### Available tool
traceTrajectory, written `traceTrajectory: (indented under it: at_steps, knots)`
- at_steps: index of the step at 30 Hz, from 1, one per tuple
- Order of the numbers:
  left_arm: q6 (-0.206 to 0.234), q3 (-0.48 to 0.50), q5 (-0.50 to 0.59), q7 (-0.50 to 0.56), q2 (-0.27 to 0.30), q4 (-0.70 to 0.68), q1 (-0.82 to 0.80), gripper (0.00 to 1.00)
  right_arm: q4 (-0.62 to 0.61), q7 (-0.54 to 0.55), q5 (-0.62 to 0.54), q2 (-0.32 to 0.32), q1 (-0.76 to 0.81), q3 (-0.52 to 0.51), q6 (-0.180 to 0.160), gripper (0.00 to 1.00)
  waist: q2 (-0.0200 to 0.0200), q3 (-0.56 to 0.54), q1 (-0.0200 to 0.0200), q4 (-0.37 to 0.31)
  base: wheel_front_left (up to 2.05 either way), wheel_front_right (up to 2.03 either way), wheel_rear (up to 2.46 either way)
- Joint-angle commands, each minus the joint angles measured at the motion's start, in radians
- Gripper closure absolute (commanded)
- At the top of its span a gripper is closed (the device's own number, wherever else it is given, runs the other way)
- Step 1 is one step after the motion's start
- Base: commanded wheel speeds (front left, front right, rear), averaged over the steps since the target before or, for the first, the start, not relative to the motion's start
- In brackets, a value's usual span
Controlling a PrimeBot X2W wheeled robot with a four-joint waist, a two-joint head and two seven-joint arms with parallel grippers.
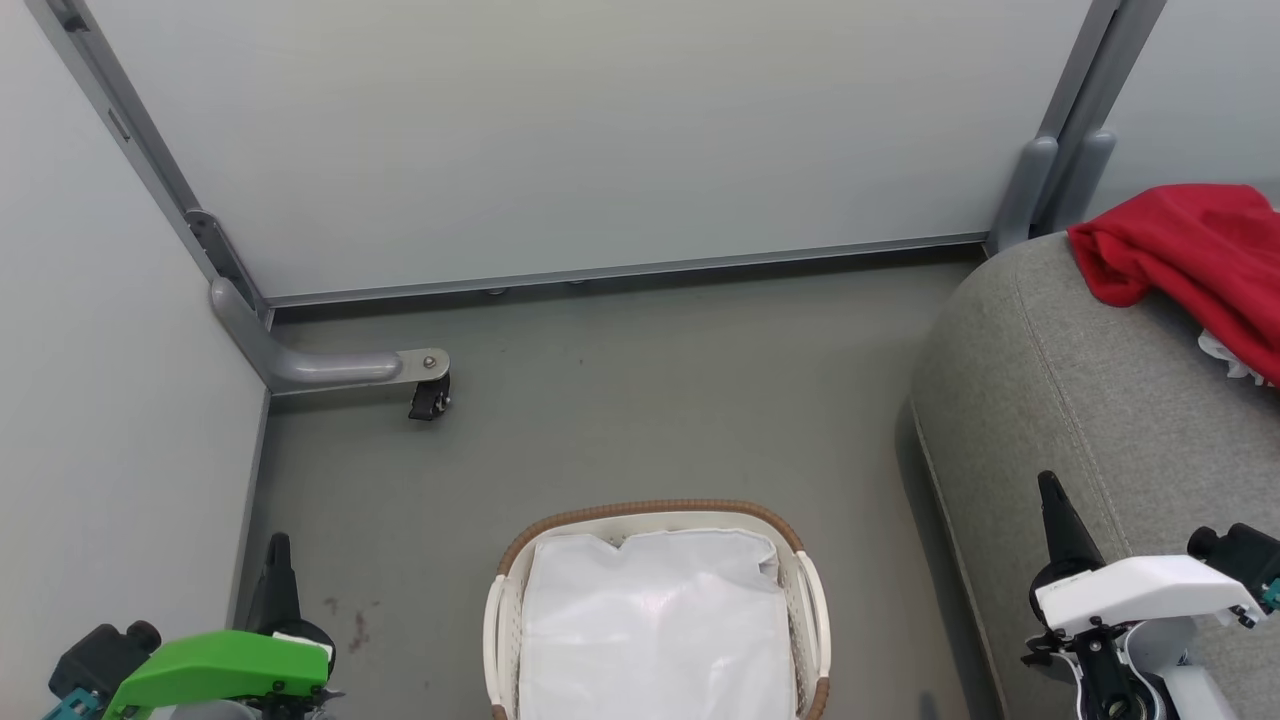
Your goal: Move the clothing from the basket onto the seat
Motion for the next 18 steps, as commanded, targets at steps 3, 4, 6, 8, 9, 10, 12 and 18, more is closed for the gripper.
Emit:
traceTrajectory:
  at_steps: [3,4,6,8,9,10,12,18]
  knots:
    - [-0.003,0.008,-0.053,0.013,0.007,-0.017,-0.026,1.00,-0.019,0.014,0.057,-0.007,0.000,-0.005,-0.001,1.00,0.0000,-0.001,0.0000,0.000,0.00,0.00,0.00]
    - [-0.003,0.008,-0.064,0.017,0.007,-0.019,-0.027,1.00,-0.021,0.016,0.069,-0.007,0.000,-0.006,-0.001,1.00,0.0000,-0.001,0.0000,0.001,0.00,0.00,0.00]
    - [-0.004,0.010,-0.086,0.022,0.007,-0.022,-0.029,1.00,-0.024,0.022,0.093,-0.008,0.000,-0.006,-0.001,1.00,0.0000,-0.002,0.0000,0.001,0.00,0.00,0.00]
    - [-0.004,0.011,-0.106,0.028,0.007,-0.025,-0.030,1.00,-0.027,0.028,0.116,-0.008,0.001,-0.007,-0.001,1.00,0.0000,-0.003,0.0000,0.001,0.00,0.00,0.00]
    - [-0.004,0.011,-0.114,0.030,0.007,-0.026,-0.031,1.00,-0.028,0.030,0.125,-0.008,0.001,-0.007,-0.001,1.00,0.0000,-0.003,0.0000,0.001,0.00,0.00,0.00]
    - [-0.004,0.012,-0.125,0.033,0.007,-0.028,-0.032,1.00,-0.030,0.034,0.137,-0.008,0.001,-0.008,-0.001,1.00,0.0000,-0.003,0.0000,0.001,0.00,0.00,0.00]
    - [-0.005,0.013,-0.145,0.039,0.007,-0.030,-0.034,1.00,-0.032,0.038,0.159,-0.008,0.002,-0.008,-0.001,1.00,0.0000,-0.004,0.0000,0.001,0.00,0.00,0.00]
    - [-0.006,0.016,-0.202,0.055,0.008,-0.038,-0.037,1.00,-0.041,0.055,0.223,-0.009,0.003,-0.010,-0.001,1.00,0.0000,-0.006,0.0000,0.002,0.00,0.00,0.00]
